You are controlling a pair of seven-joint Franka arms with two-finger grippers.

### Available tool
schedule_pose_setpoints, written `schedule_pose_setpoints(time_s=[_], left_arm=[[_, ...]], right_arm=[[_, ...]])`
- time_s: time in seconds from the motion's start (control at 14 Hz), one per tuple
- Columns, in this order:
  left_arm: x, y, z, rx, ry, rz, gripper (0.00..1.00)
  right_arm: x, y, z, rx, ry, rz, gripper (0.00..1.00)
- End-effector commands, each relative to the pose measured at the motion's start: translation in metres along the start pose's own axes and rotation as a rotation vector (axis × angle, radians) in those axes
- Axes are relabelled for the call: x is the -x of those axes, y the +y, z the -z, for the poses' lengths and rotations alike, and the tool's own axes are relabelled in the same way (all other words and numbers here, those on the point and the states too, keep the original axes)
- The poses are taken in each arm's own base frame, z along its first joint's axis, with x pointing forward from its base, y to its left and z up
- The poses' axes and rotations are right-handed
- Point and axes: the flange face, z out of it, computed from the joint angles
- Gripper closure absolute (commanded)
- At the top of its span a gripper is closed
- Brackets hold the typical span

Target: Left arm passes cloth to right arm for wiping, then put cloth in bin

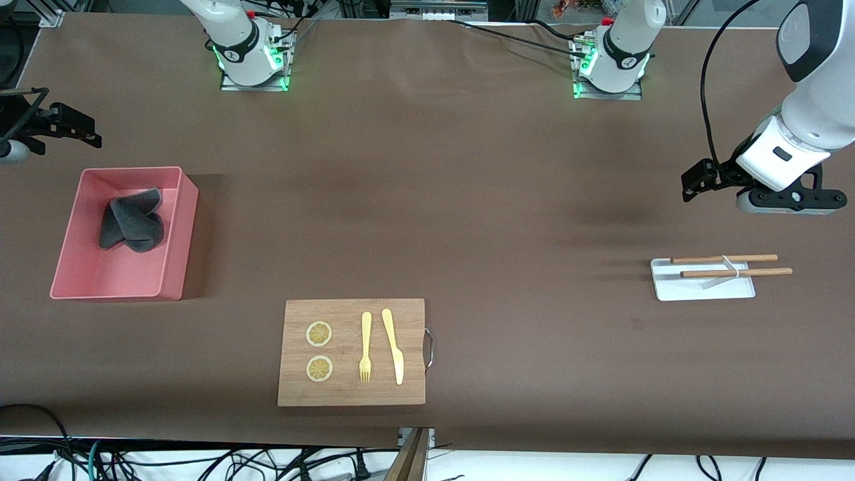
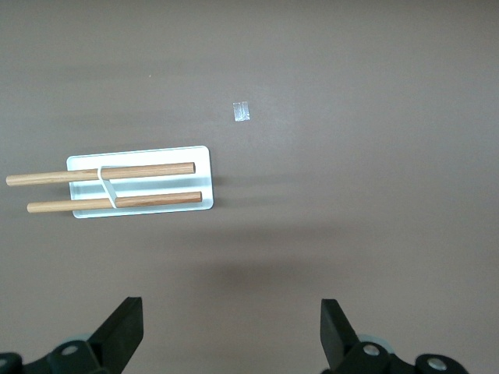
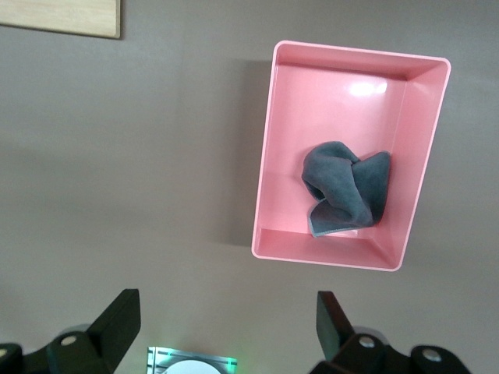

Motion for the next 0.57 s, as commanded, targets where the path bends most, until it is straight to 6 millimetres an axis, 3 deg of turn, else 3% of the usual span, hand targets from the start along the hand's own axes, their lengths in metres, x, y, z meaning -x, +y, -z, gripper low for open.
schedule_pose_setpoints(time_s=[0.0, 0.5], left_arm=[[-0.0014, 0.0006, 0.0057, -0.020, -0.005, -0.001, 0.00], [-0.0015, 0.0023, 0.0064, -0.019, -0.003, -0.005, 0.00]], right_arm=[[-0.0019, -0.0074, 0.0193, -0.008, 0.027, -0.018, 0.00], [-0.0038, -0.0165, 0.0267, -0.004, 0.043, 0.005, 0.00]])
